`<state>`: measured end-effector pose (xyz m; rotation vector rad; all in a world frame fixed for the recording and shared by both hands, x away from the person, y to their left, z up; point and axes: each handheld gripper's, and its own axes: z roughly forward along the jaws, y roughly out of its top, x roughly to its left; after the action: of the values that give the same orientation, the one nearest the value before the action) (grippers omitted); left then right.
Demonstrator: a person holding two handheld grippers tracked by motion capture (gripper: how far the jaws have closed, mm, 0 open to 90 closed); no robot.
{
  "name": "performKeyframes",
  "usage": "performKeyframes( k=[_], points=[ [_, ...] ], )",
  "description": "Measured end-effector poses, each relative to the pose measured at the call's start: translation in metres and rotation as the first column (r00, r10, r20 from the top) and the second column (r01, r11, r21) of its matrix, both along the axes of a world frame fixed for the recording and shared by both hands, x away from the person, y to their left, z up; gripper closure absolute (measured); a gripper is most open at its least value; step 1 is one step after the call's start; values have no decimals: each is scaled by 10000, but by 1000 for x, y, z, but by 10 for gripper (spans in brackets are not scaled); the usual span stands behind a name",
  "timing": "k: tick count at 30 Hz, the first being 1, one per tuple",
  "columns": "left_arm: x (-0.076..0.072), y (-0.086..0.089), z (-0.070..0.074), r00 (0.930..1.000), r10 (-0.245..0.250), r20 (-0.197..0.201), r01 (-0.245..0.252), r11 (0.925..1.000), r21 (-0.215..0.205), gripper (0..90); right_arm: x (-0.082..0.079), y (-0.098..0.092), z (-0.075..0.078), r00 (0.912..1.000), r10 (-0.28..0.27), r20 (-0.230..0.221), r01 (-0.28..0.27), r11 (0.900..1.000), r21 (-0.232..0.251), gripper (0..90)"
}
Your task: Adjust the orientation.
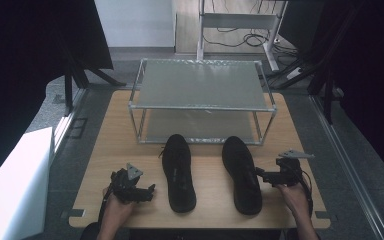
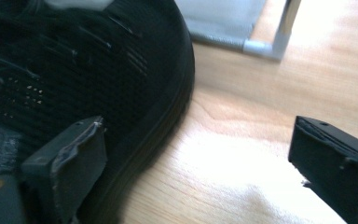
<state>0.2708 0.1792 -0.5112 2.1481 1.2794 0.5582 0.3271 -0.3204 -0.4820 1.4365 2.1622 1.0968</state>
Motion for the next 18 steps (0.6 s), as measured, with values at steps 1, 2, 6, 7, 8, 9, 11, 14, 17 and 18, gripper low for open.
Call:
performKeyframes(
  k=[1,2,6,7,8,9,11,14,17,18],
  points=[
    [0,0,0,10000,15,-22,-15,10000,-4,0,0,-2,-1,10000,-43,-24,44,9999,97,34],
    [0,0,0,10000,35,-33,-35,10000,-7,0,1,-3,-2,10000,-52,-55,52,10000,70,34],
    [0,1,0,9999,117,-77,-117,9999,-7,0,1,-5,-4,10000,-15,7,15,10000,32,37],
    [0,1,0,9999,130,-80,-130,9999,4,0,1,-6,-4,10000,-12,10,12,10000,41,40],
    [0,1,0,9998,161,-93,-161,9999,-11,0,0,-6,-4,10000,-17,55,16,10000,48,45],
    [0,1,0,9998,190,-95,-190,9998,-38,0,0,-7,-3,9999,-25,112,24,10000,93,47],
    [0,1,2,9997,231,-50,-231,9997,-33,0,-1,-8,-2,9999,-41,130,38,9998,215,50],
    [-1,1,4,9996,283,52,-283,9996,-47,0,-4,-10,0,9998,9,203,-15,9997,261,50],
    [-1,2,5,9994,332,123,-331,9994,-116,0,-7,-11,3,9996,0,267,-11,9991,430,49],
    [-2,3,7,9990,403,196,-398,9989,-248,0,-8,-12,5,9996,4,292,-18,9988,479,49]
  ],
)
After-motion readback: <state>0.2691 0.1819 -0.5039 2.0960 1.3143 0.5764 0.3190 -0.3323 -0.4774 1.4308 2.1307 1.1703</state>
